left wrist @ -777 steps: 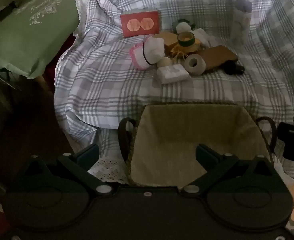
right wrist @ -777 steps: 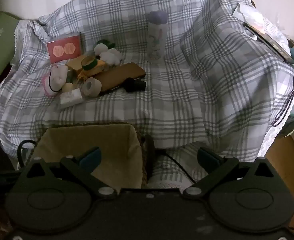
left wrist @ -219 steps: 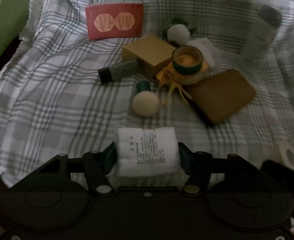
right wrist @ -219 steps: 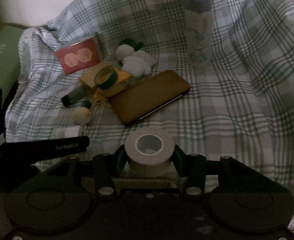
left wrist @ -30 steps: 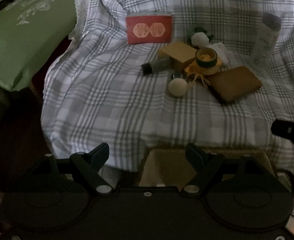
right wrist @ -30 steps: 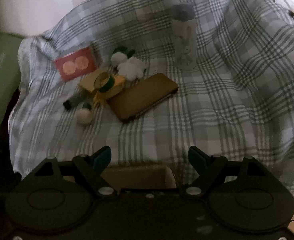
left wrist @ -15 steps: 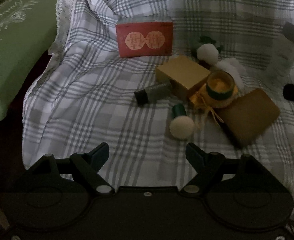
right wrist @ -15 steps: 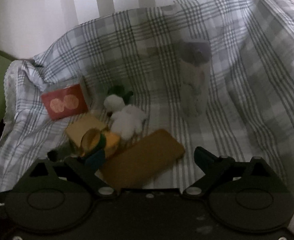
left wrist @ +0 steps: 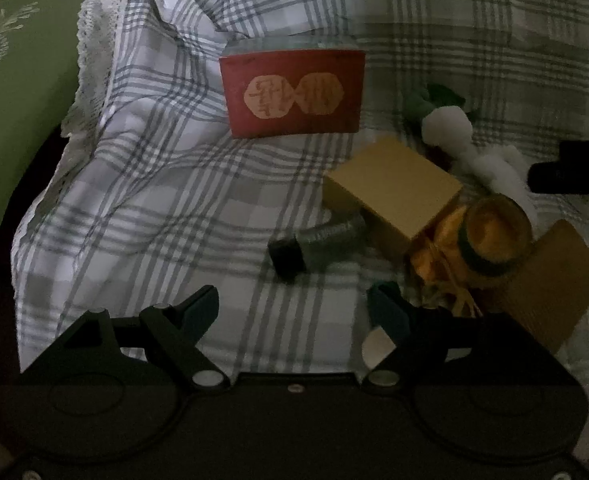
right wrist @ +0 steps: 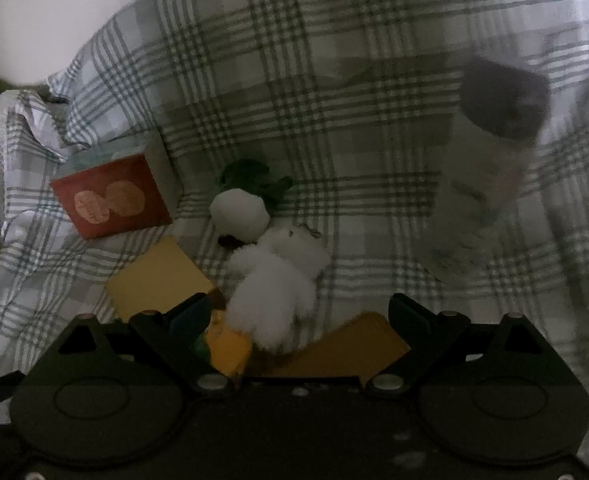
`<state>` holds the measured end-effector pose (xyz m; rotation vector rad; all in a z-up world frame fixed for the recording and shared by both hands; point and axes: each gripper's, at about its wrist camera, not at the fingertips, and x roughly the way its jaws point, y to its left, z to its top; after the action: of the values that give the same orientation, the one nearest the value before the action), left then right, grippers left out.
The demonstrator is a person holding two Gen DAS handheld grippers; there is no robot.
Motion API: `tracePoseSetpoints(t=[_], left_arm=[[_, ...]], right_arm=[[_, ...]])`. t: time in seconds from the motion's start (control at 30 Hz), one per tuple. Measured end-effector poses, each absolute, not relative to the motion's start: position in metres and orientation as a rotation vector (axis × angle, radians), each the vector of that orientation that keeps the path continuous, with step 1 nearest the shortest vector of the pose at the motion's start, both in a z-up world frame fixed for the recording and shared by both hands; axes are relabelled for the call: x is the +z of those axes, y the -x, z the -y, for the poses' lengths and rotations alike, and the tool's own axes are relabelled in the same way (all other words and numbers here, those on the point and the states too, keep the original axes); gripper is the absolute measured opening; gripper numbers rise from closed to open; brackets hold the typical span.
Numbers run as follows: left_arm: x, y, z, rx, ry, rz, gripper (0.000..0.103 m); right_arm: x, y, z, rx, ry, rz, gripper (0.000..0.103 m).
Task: Organize soft objects
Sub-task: 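Grasp the white plush toy with the right tool while the left tool approaches the dark tube, then grasp the dark tube with the left tool while the right tool lifts the plush toy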
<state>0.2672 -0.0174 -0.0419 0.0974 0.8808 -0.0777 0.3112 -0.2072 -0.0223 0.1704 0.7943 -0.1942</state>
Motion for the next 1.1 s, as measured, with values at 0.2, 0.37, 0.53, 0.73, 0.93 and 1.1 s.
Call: tracePoseSetpoints(t=[0.2, 0.37, 0.53, 0.73, 0.93, 1.1], left_arm=[[-0.044, -0.281, 0.016, -0.101, -0.053, -0.887, 0.081], [-0.042, -0.292, 0.011, -0.107, 0.046, -0.902, 0.083], [-0.040, -0.303, 0.011, -0.072, 0.108, -0.905, 0.083], [-0.046, -0.315, 0.014, -0.033, 0.131, -0.923, 0.083], [-0.060, -0.326, 0.010, 0.003, 0.159, -0.984, 0.083], [-0.073, -0.334, 0.008, 0.011, 0.170, -1.027, 0.082]], right_arm=[[-0.045, -0.349, 0.217, -0.178, -0.242, -0.897, 0.089], [-0.064, -0.368, 0.220, -0.191, -0.242, -0.976, 0.074], [-0.077, -0.376, 0.218, -0.186, -0.212, -1.028, 0.056], [-0.082, -0.377, 0.214, -0.185, -0.180, -1.031, 0.050], [-0.083, -0.376, 0.216, -0.183, -0.186, -1.025, 0.048], [-0.084, -0.375, 0.215, -0.182, -0.186, -1.019, 0.044]])
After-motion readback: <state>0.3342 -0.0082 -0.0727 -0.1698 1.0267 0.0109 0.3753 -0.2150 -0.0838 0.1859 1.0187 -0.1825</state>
